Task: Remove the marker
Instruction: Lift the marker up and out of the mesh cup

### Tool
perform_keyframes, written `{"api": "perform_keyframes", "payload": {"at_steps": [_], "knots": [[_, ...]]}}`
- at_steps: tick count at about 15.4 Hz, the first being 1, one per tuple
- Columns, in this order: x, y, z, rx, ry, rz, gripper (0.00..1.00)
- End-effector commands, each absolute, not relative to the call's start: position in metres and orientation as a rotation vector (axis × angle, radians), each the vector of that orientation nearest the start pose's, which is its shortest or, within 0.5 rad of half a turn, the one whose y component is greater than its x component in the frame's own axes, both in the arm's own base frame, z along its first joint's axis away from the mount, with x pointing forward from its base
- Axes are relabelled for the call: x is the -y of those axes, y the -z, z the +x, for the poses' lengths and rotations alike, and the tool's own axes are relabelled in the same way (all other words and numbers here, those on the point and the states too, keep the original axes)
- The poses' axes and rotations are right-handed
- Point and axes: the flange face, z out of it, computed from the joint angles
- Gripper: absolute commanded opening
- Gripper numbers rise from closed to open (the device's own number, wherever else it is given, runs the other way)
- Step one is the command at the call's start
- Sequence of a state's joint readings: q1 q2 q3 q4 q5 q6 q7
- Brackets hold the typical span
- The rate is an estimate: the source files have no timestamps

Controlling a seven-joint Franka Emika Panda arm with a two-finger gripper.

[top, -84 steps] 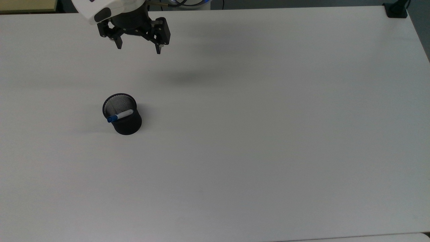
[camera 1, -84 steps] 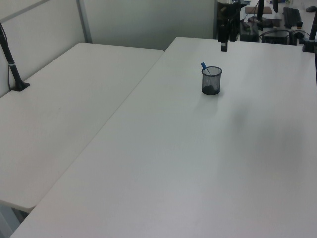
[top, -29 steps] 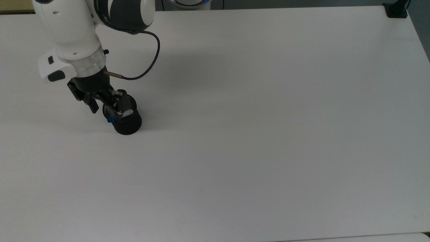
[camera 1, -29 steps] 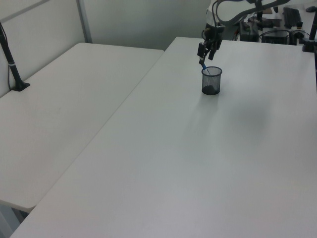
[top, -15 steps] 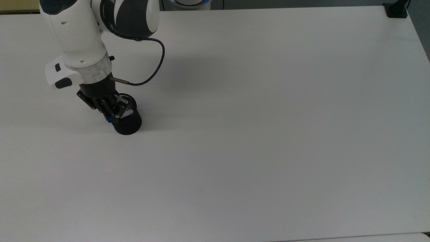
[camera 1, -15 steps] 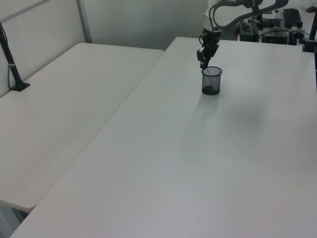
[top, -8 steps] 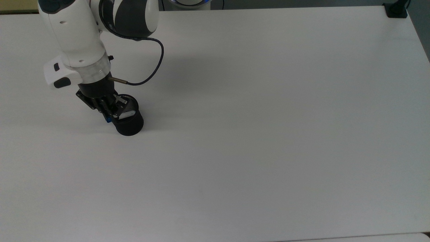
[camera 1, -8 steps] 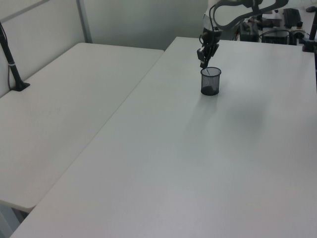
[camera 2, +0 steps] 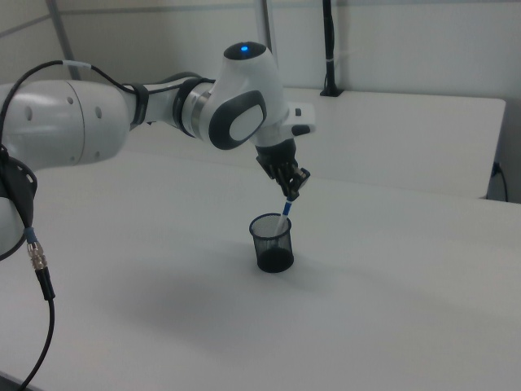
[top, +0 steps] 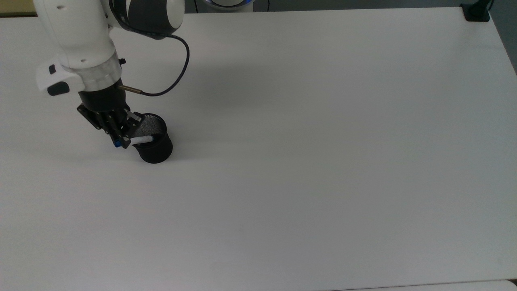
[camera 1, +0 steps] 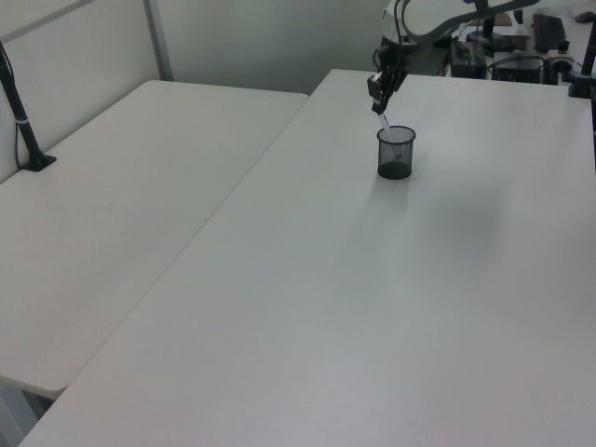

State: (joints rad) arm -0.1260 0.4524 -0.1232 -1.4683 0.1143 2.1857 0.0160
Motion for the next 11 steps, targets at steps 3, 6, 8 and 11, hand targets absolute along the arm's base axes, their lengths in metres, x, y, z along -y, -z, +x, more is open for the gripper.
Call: {"api": "perform_keyframes", "payload": {"at_steps": [3, 6, 8, 11], "knots": [[0.152, -0.541, 0.677, -0.434, 0.630, -3.020, 0.11], [0.140, -0.578, 0.659, -0.416, 0.626, -3.000, 0.11], [0.132, -0.593, 0.645, -0.392, 0.547, -3.005, 0.10], [0.093, -0.572, 0.635, -0.292, 0.233, -3.016, 0.11]]}}
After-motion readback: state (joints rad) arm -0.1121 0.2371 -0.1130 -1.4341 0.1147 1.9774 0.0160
